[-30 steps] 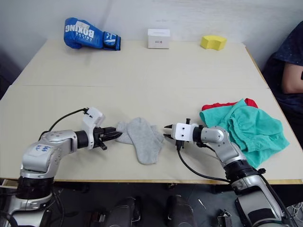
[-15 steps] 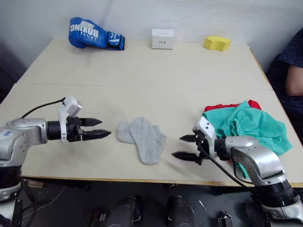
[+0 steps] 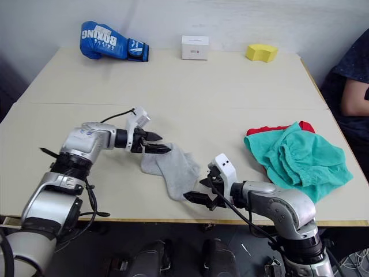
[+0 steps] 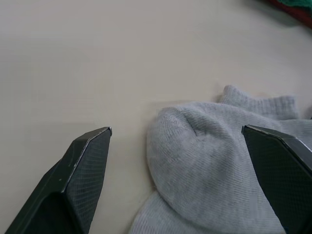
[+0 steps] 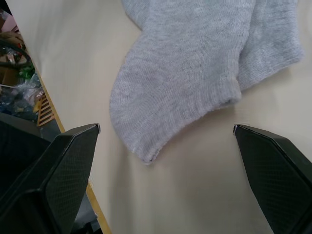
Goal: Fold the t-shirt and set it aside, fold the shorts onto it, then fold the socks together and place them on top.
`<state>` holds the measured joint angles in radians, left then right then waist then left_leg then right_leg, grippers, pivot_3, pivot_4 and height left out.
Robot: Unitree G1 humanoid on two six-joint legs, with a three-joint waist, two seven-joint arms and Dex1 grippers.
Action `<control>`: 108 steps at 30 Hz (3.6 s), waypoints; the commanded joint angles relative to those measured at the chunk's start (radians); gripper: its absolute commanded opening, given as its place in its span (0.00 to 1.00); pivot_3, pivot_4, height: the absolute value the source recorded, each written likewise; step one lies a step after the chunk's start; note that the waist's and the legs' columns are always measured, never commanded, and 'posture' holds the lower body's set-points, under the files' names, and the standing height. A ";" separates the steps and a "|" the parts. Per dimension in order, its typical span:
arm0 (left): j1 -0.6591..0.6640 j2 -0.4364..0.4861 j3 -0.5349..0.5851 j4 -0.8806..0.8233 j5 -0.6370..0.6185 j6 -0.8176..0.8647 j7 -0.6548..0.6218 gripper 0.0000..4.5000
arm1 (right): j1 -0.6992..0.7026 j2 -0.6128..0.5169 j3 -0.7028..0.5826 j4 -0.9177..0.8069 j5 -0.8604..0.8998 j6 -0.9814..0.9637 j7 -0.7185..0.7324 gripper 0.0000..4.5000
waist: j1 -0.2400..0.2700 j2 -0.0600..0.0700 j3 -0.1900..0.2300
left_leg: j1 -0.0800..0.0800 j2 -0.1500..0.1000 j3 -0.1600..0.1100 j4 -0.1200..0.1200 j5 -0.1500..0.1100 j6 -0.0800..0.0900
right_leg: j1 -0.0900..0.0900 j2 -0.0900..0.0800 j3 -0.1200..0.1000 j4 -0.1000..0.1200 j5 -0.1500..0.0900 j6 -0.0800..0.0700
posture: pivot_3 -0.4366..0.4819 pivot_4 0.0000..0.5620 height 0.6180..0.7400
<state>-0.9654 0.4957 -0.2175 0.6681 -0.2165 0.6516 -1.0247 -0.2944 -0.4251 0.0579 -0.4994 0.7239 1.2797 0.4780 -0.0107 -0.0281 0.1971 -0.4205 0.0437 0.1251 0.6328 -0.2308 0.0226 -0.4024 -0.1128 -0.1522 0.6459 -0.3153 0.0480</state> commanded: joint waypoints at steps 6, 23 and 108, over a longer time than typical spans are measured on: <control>-0.005 -0.030 0.004 0.027 0.060 -0.066 -0.025 0.67 | 0.011 0.023 0.098 0.032 -0.069 -0.012 -0.063 0.64 | -0.005 -0.001 0.000 | 0.000 0.000 0.000 0.000 0.000 0.000 | 0.000 0.000 0.000 0.000 0.000 0.000 | 0.48 0.27 1.00; 0.133 -0.017 0.233 -0.314 -0.112 0.128 0.038 0.01 | -0.132 -0.027 -0.022 0.091 0.046 -0.003 0.109 0.00 | -0.016 0.000 0.000 | -0.002 0.000 0.000 0.000 0.000 0.000 | -0.002 0.000 0.000 0.000 0.000 0.000 | 0.48 0.27 1.00; 0.769 -0.074 0.181 -0.812 -0.094 -0.175 0.522 0.00 | -0.141 0.143 0.297 0.590 -0.702 -1.145 0.190 0.00 | -0.004 0.000 0.000 | 0.000 0.003 0.021 -0.002 -0.003 -0.001 | -0.011 0.001 0.020 -0.003 0.004 0.004 | 0.48 0.27 1.00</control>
<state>-0.1972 0.4272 -0.0241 -0.1696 -0.3438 0.4764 -0.5370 -0.4525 -0.2735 0.3487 0.0869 0.0447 0.1602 0.6727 -0.0143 -0.0278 0.1971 -0.4201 0.0466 0.1464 0.6304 -0.2340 0.0211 -0.4134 -0.1114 -0.1325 0.6429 -0.3113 0.0517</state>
